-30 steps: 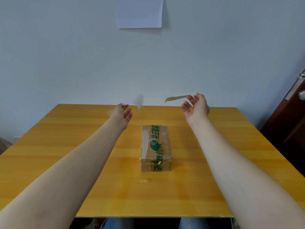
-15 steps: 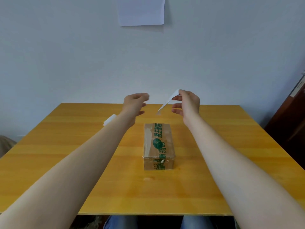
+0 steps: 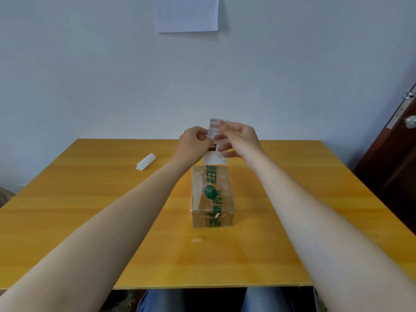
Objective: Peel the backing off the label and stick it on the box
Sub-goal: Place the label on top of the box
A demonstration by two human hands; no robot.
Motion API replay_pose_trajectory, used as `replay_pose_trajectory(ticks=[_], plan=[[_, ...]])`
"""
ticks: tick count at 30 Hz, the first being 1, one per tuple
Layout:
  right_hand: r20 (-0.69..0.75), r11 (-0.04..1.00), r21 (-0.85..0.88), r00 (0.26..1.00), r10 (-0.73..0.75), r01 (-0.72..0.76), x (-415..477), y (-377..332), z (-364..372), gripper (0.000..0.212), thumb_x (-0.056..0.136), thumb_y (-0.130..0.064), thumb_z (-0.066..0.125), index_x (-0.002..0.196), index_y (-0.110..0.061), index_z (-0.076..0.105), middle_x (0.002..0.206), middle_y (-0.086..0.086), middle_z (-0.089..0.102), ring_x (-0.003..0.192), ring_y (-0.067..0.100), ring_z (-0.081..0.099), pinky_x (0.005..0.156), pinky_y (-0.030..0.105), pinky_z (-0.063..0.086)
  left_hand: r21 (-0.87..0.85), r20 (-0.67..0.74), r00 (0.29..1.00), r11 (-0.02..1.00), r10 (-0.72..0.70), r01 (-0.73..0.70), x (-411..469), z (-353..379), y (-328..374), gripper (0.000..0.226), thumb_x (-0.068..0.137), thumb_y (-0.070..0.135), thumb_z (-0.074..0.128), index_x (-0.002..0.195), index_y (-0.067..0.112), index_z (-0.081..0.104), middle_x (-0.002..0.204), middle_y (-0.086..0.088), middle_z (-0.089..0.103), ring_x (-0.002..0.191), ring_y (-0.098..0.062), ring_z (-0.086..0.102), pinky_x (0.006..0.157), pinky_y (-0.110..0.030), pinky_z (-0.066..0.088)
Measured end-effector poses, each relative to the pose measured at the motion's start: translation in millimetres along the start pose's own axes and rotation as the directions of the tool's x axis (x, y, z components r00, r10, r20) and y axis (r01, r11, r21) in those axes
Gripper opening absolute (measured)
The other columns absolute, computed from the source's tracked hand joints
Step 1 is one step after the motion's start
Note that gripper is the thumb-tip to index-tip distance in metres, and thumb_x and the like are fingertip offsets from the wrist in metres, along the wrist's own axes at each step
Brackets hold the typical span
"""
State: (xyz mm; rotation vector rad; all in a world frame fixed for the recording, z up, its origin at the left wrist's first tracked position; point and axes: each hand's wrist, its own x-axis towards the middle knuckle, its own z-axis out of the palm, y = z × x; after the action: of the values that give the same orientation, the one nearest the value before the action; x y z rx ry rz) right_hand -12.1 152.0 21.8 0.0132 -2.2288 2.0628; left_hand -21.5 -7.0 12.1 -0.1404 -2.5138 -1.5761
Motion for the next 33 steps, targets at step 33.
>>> replay_pose_trajectory(ticks=[33], plan=[[-0.006, 0.812, -0.424, 0.898, 0.44, -0.4, -18, 78, -16, 0.035, 0.087, -0.033, 0.087, 0.105, -0.004, 0.08, 0.073, -0.001, 0.066, 0.049, 0.012, 0.046, 0.042, 0.02, 0.032, 0.032, 0.199, 0.857, 0.878, -0.474, 0.478, -28, -4, -64, 0.027, 0.085, 0.022, 0.086, 0.106, 0.007, 0.076, 0.09, -0.007, 0.08, 0.064, -0.015, 0.066, 0.06, -0.029, 0.054]])
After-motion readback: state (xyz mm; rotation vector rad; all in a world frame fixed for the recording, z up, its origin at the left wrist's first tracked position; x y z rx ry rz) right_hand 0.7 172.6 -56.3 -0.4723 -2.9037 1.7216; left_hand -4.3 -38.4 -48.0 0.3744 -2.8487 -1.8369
